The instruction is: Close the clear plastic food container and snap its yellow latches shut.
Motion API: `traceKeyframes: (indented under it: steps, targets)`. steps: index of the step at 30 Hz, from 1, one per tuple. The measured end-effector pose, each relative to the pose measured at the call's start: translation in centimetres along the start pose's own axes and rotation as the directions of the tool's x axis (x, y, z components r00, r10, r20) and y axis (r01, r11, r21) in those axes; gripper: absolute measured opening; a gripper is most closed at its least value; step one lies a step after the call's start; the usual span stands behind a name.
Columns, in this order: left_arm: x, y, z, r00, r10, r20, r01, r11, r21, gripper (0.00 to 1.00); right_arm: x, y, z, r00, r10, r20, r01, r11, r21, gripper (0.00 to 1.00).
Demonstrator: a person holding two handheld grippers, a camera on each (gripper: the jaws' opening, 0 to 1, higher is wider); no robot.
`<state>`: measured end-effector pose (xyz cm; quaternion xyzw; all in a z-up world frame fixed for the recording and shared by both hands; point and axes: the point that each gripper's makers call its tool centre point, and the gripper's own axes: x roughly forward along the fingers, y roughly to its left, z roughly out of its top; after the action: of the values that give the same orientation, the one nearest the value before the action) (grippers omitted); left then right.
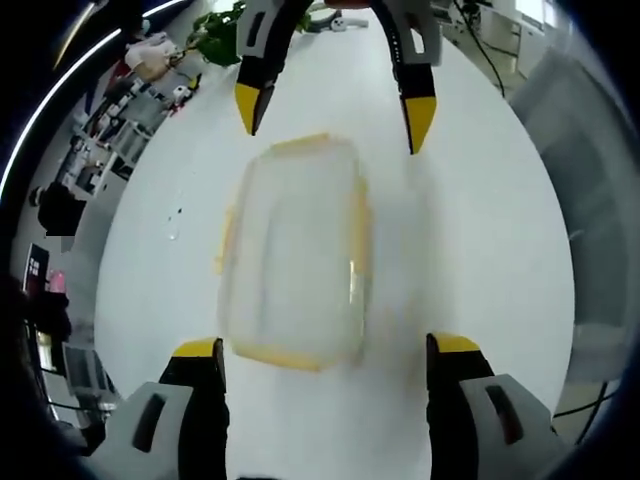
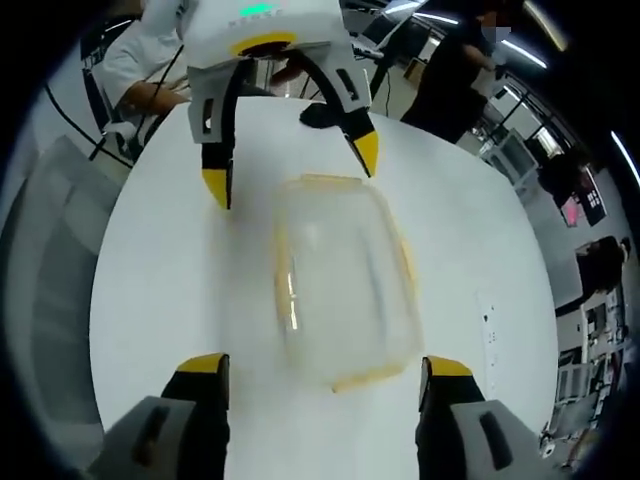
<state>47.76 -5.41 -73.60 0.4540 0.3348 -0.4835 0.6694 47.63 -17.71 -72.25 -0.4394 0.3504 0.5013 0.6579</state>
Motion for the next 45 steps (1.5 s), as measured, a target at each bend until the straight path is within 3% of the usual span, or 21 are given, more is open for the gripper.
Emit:
traceKeyframes:
  steps: [21, 25, 30, 33, 38, 43, 45]
  targets:
    - [-2.5, -3.9, 0.1, 0.997, 0.053, 0.054, -0.046, 0.992, -0.120, 0.80, -2.2, 3.0, -1.3, 0.997, -0.057, 0.055, 0.050, 0.992, 0.115, 0.78]
    - [-2.7, -4.6, 0.1, 0.996, 0.061, 0.071, -0.050, 0.987, -0.152, 0.80, -2.7, 3.3, -1.3, 0.992, -0.076, 0.101, 0.055, 0.980, 0.193, 0.79]
    - [-3.0, -5.6, 0.1, 0.994, 0.066, 0.086, -0.050, 0.983, -0.178, 0.80, -2.9, 3.9, -1.8, 0.991, -0.088, 0.096, 0.068, 0.977, 0.202, 0.78]
    - [-3.4, -6.1, 0.4, 0.989, 0.083, 0.121, -0.052, 0.970, -0.237, 0.80, -3.3, 4.3, -1.8, 0.986, -0.108, 0.127, 0.075, 0.968, 0.240, 0.79]
    - [-3.9, -6.7, -0.1, 0.984, 0.118, 0.131, -0.078, 0.957, -0.279, 0.79, -3.7, 5.0, -2.1, 0.977, -0.144, 0.155, 0.098, 0.957, 0.272, 0.79]
    - [-4.8, -7.2, -0.3, 0.970, 0.168, 0.177, -0.098, 0.933, -0.347, 0.79, -4.1, 5.7, -2.3, 0.968, -0.174, 0.181, 0.111, 0.943, 0.313, 0.80]
    - [-5.0, -7.6, -0.6, 0.969, 0.177, 0.174, -0.109, 0.933, -0.343, 0.78, -4.2, 6.2, -2.4, 0.964, -0.183, 0.192, 0.112, 0.938, 0.328, 0.80]
